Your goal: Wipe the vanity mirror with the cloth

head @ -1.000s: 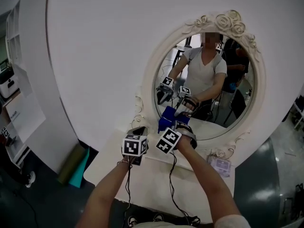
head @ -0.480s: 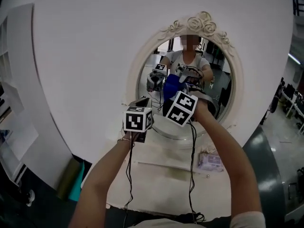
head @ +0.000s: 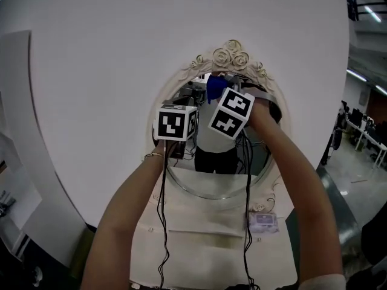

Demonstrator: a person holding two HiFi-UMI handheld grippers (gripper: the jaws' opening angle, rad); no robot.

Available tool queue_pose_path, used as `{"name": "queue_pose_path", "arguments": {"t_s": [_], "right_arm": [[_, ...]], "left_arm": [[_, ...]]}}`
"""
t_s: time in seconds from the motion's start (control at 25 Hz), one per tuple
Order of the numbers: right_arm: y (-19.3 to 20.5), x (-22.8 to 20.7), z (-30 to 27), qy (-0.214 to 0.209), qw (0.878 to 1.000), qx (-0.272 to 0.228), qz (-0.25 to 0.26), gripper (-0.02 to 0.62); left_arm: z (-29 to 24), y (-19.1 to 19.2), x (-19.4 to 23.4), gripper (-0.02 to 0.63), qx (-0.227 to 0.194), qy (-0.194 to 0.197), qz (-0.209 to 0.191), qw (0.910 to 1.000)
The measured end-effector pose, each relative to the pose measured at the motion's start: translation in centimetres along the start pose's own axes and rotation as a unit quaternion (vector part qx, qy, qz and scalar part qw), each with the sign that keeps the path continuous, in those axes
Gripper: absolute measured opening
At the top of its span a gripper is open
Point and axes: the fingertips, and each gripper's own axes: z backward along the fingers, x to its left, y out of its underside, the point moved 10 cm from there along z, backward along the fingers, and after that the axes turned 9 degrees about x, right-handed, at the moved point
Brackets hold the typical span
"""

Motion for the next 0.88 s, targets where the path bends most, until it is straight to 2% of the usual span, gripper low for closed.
{"name": "queue_pose_path", "arguments": {"t_s": [0.36,0.72,0.88], "right_arm": [[-0.5,-1.6,-0.5,0.037,0.999,0.015,0.036,0.066],[-0.8,-1.3,-0.8,0.042,0.999,0.022,0.020,0.066],[-0.8,-0.5,-0.7,0.029,0.999,0.020,0.009,0.067]], "left_arm": [[-0.2,-1.8,0.4,0.009,-0.010,-0.005,-0.006,0.9999],[-0.6,-0.6,-0.1,0.009,-0.002,-0.003,-0.004,1.0000],[-0.6,0.3,-0.2,0.009,0.004,-0.003,-0.004,1.0000]]}}
